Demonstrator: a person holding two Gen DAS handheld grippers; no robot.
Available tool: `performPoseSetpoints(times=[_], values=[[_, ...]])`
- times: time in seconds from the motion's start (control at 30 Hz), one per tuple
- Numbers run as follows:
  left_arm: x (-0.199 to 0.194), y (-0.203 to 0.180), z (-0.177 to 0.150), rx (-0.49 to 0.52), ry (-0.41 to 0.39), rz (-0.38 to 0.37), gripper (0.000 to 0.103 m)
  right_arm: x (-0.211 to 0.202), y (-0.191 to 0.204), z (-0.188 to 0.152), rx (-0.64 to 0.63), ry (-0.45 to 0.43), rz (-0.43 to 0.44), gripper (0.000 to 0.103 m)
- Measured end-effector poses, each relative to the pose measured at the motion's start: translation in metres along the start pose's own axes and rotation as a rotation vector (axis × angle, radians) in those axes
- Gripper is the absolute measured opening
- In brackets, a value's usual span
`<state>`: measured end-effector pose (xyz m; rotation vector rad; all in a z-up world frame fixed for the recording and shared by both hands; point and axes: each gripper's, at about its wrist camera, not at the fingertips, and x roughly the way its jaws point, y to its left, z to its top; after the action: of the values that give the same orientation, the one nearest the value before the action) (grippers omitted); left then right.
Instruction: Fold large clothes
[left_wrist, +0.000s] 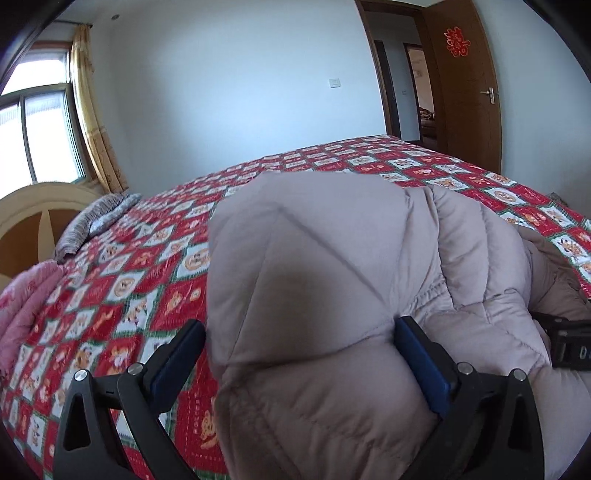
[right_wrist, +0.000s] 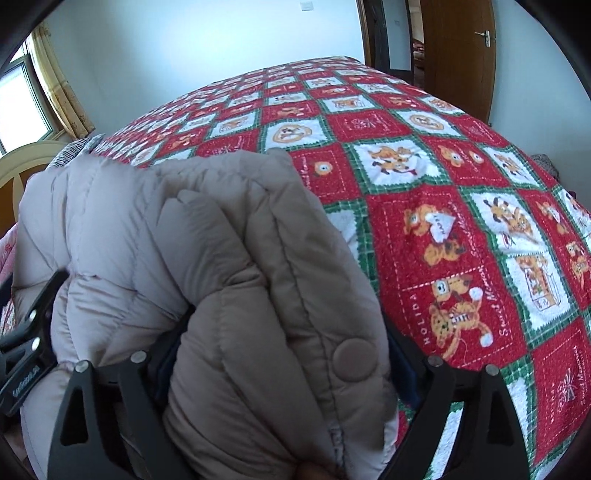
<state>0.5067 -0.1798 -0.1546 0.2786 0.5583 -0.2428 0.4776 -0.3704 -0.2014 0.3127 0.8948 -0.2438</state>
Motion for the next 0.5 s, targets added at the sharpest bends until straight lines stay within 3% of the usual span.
performPoseSetpoints(times=[0.27, 0.5], values=[[-0.012, 0.035, -0.031, -0.177, 0.058, -0.157, 0.102, 0.001, -0.008, -0.001, 0.042, 0.018, 0.050, 0.094], [0.001, 0.024, -0.029, -0.152, 0.105, -0.185, 0.102, 0.005, -0.010, 0.001, 0.052, 0.042, 0.082, 0.095]])
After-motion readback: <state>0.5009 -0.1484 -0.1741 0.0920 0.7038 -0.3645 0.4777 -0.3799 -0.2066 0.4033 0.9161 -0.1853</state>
